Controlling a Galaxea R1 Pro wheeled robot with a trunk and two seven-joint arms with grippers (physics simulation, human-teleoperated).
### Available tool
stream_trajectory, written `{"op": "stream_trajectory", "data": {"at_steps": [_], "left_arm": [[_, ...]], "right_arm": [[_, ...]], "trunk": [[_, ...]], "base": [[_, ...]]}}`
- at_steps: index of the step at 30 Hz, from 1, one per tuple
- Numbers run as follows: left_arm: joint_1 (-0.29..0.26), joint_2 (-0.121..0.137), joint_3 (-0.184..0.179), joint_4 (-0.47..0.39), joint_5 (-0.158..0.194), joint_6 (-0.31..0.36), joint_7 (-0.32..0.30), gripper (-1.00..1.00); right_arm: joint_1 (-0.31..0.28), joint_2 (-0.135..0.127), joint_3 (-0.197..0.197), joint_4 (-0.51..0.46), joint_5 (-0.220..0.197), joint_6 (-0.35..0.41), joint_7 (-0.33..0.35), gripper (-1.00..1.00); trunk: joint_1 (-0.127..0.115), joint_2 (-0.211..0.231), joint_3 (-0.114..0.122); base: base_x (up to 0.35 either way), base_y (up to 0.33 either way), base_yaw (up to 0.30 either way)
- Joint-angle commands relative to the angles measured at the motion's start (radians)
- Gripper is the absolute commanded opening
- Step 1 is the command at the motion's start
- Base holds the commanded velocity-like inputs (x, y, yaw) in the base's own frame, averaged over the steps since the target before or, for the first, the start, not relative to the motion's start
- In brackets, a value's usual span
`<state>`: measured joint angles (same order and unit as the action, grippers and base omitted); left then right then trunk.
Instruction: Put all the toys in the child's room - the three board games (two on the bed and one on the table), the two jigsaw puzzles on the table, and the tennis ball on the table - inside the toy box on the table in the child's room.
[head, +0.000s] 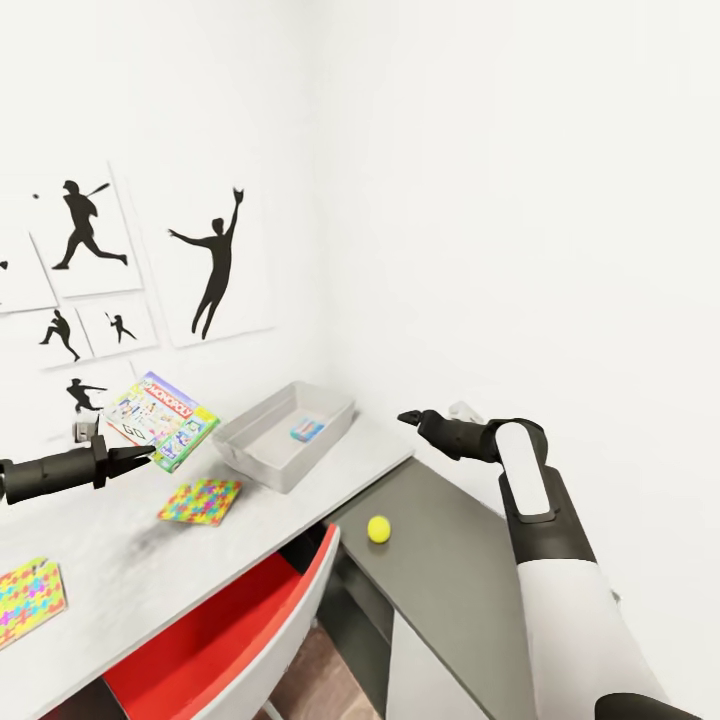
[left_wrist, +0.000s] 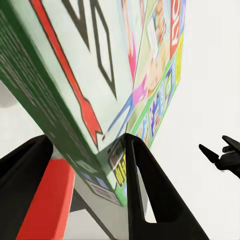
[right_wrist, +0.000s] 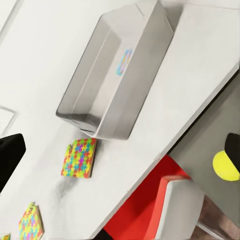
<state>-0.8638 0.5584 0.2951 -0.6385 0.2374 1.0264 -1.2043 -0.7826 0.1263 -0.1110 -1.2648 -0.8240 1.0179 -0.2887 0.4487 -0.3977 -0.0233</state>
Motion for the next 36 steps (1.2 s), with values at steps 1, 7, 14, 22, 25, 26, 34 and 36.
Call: {"op": "stream_trajectory", "data": {"at_steps": [1, 7, 14, 22, 25, 26, 34, 36], "left_arm": [[-0.001, 0.000, 0.001, 0.000, 0.002, 0.006, -0.003, -1.00], [-0.001, 0.000, 0.001, 0.000, 0.002, 0.007, -0.003, -1.00], [-0.001, 0.001, 0.001, 0.000, 0.003, 0.008, -0.004, -1.00], [-0.001, 0.001, 0.001, 0.000, 0.003, 0.010, -0.004, -1.00], [-0.001, 0.001, 0.001, 0.000, 0.003, 0.010, -0.004, -1.00], [-0.001, 0.001, 0.001, 0.000, 0.003, 0.011, -0.004, -1.00], [-0.001, 0.001, 0.001, 0.000, 0.004, 0.011, -0.005, -1.00], [-0.001, 0.001, 0.001, 0.000, 0.005, 0.011, -0.005, -1.00]], "right_arm": [[-0.001, 0.001, -0.003, -0.001, -0.011, 0.004, -0.010, 1.00], [-0.001, 0.001, -0.005, -0.002, -0.011, 0.004, -0.010, 1.00], [-0.001, 0.001, -0.006, -0.001, -0.011, 0.004, -0.010, 1.00], [-0.001, 0.000, -0.006, -0.001, -0.011, 0.004, -0.010, 1.00], [-0.001, 0.000, -0.006, 0.000, -0.011, 0.005, -0.010, 1.00], [-0.001, 0.000, -0.006, 0.000, -0.011, 0.005, -0.010, 1.00], [-0.001, 0.000, -0.007, 0.001, -0.011, 0.005, -0.009, 1.00], [-0.001, 0.000, -0.008, 0.000, -0.011, 0.005, -0.010, 1.00]], "trunk": [[0.001, -0.002, -0.002], [0.001, -0.002, -0.002], [0.001, -0.002, -0.002], [0.001, -0.002, -0.002], [0.001, -0.002, -0.002], [0.001, -0.002, -0.002], [0.001, -0.002, -0.002], [0.001, -0.002, -0.002]], "base": [[0.312, 0.141, 0.013], [0.294, 0.068, 0.003], [0.217, 0.103, -0.060], [0.092, 0.076, -0.007], [0.015, 0.101, 0.000], [0.006, 0.044, 0.000], [0.001, 0.052, 0.000], [0.000, 0.204, 0.000]]}}
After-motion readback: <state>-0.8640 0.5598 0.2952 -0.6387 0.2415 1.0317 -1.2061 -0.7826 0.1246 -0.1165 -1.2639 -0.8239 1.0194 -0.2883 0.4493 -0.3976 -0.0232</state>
